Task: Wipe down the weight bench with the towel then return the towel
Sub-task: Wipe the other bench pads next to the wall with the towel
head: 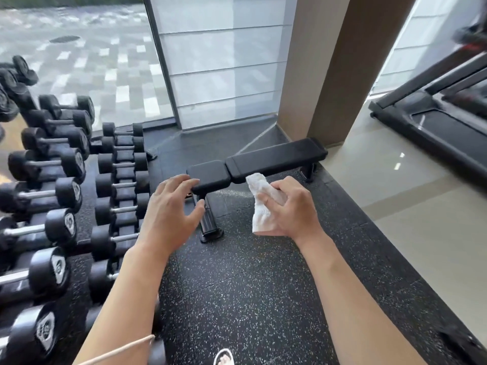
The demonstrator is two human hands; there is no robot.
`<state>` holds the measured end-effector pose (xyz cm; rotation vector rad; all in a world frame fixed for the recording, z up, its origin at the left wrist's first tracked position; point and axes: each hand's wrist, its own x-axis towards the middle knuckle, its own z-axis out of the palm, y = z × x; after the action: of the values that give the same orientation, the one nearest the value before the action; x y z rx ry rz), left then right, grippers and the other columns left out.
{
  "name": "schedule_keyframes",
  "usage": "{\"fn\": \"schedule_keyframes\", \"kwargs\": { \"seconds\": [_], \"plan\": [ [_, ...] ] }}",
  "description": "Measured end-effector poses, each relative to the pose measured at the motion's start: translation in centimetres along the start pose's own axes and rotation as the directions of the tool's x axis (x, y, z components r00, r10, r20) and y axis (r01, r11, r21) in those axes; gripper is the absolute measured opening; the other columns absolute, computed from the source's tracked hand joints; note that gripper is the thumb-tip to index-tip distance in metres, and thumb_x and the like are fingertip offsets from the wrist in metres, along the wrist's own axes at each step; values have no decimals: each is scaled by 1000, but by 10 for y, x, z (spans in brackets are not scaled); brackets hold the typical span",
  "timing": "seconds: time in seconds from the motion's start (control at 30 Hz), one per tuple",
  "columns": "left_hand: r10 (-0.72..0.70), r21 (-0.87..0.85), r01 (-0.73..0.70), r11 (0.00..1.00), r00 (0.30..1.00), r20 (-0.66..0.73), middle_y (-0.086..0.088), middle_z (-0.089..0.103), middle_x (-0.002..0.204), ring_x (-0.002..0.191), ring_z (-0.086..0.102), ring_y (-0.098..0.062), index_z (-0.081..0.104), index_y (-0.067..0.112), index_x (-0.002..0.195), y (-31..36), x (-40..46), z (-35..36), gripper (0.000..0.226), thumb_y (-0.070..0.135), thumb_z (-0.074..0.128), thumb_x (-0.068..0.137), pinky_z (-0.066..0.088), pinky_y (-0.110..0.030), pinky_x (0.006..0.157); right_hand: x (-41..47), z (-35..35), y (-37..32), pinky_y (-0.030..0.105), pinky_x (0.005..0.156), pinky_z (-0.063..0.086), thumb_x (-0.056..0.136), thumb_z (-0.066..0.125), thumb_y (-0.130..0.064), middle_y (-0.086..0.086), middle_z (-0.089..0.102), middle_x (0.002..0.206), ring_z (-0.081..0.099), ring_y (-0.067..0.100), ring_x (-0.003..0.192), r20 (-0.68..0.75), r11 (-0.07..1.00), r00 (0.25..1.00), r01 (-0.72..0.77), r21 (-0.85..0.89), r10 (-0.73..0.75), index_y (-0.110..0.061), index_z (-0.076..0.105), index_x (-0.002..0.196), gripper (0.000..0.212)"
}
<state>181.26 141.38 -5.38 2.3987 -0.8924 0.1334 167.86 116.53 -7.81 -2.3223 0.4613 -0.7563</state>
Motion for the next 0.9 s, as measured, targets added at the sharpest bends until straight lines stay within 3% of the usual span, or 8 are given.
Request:
{"fn": "schedule_keyframes", "kwargs": {
  "seconds": [0.1,0.3,0.67,0.9],
  "plan": [
    [-14,15,14,1000,1000,7,-1,49,155,146,37,-22,56,23,147,-11,22,2,55,37,68,96,32,-49,123,21,11,3,19,77,43,91,80,-38,-4,61,88,56,8,79,10,1000,1000,6,2,-6,-11,72,96,28],
    [-64,80,65,995,998,-21,-2,39,164,153,30,-26,48,27,154,-20,71,16,64,48,64,96,26,-53,125,75,24,27,22,77,45,91,80,-39,-1,65,91,60,12,81,16,1000,1000,-8,11,8,-11,72,99,30],
    [-210,109,228,968,965,-154,-6,44,161,151,32,-28,51,24,152,15,163,55,62,49,64,96,26,-54,124,209,24,93,5,73,39,91,79,-42,-4,62,87,56,7,74,94,988,988,116,105,-126,-13,74,94,30],
    [-297,151,333,931,929,-221,-4,49,155,147,39,-26,56,23,146,15,193,62,70,63,45,90,35,-55,119,266,58,117,8,70,39,90,81,-40,-8,61,85,56,1,71,188,968,963,154,197,-192,-13,76,95,29]
  ]
}}
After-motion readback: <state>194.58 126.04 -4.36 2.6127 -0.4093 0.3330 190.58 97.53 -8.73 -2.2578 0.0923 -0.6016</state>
